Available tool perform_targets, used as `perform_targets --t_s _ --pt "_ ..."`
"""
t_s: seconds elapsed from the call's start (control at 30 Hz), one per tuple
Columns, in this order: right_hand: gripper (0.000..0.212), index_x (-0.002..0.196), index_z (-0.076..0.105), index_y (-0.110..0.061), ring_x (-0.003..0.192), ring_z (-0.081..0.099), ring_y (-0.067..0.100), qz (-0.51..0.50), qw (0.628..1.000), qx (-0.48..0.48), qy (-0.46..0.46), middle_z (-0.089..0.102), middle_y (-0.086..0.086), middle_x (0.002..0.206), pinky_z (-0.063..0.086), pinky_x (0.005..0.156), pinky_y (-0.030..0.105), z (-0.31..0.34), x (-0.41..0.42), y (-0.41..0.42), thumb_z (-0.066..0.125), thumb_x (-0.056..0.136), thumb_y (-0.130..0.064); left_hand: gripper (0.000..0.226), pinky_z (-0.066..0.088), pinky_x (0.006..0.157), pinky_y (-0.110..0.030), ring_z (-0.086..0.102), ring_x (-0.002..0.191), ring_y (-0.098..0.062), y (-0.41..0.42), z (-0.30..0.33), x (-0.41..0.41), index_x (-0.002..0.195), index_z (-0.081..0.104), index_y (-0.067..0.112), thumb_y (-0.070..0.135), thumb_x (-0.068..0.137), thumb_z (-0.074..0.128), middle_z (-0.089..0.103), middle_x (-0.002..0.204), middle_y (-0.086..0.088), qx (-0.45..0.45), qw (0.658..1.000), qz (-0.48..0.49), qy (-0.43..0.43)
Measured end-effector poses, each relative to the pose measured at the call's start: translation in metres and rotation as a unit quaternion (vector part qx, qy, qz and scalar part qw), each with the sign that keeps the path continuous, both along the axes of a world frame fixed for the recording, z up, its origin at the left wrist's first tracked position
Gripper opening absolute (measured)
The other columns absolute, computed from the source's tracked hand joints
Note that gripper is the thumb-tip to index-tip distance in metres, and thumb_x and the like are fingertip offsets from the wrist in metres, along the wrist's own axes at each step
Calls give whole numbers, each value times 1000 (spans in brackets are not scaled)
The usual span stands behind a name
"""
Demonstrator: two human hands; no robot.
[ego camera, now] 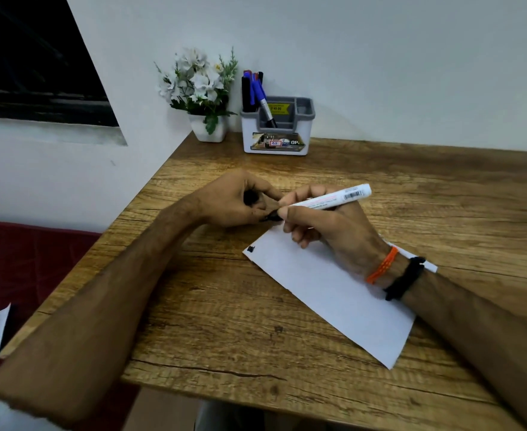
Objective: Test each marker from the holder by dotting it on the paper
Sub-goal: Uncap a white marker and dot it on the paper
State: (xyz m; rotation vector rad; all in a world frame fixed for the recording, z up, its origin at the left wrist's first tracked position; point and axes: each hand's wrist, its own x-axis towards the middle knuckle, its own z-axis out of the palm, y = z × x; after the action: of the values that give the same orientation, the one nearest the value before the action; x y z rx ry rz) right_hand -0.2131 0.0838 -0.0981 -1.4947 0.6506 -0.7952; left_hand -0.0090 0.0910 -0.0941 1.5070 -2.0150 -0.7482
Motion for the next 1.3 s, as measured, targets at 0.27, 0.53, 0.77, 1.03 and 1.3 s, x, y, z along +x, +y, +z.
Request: perform_targets --t_s 0.27,0.53,0.77,1.03,1.3 --pt "5 88 66 -9 54 59 12 -41 998 6 -40 67 5 70 48 50 24 9 -6 -7 71 87 -11 36 46 95 -39 61 103 -19 9 10 7 127 57 19 27 92 58 67 111 -3 24 993 48 104" --pt "12 93 67 -5 56 63 13 -57 993 77 -73 71 13 77 53 53 23 11 -6 -9 57 95 -12 38 51 77 -16 67 81 1 11 9 -1 123 50 6 -4 88 61 75 89 8 12 984 64 169" --pt "19 99 68 -3 54 62 13 -67 993 73 -70 73 13 79 52 52 24 10 -8 -13 50 97 -8 26 56 80 -26 70 89 -15 8 7 1 96 66 5 5 73 78 74 96 -6 -59 983 84 150" --pt "20 100 70 -4 54 61 14 -70 994 62 -59 73 14 83 52 52 25 7 -9 -16 52 97 -11 26 59 70 -28 69 82 -14 9 7 0 94 71 10 13 69 77 75 89 0 -45 972 70 218" --pt "6 90 66 -13 51 63 13 -68 996 35 -45 77 14 89 50 51 22 8 -8 -16 63 94 -16 29 56 67 -24 68 80 -14 11 10 -4 100 71 6 13 72 74 74 96 -6 -55 971 47 228"
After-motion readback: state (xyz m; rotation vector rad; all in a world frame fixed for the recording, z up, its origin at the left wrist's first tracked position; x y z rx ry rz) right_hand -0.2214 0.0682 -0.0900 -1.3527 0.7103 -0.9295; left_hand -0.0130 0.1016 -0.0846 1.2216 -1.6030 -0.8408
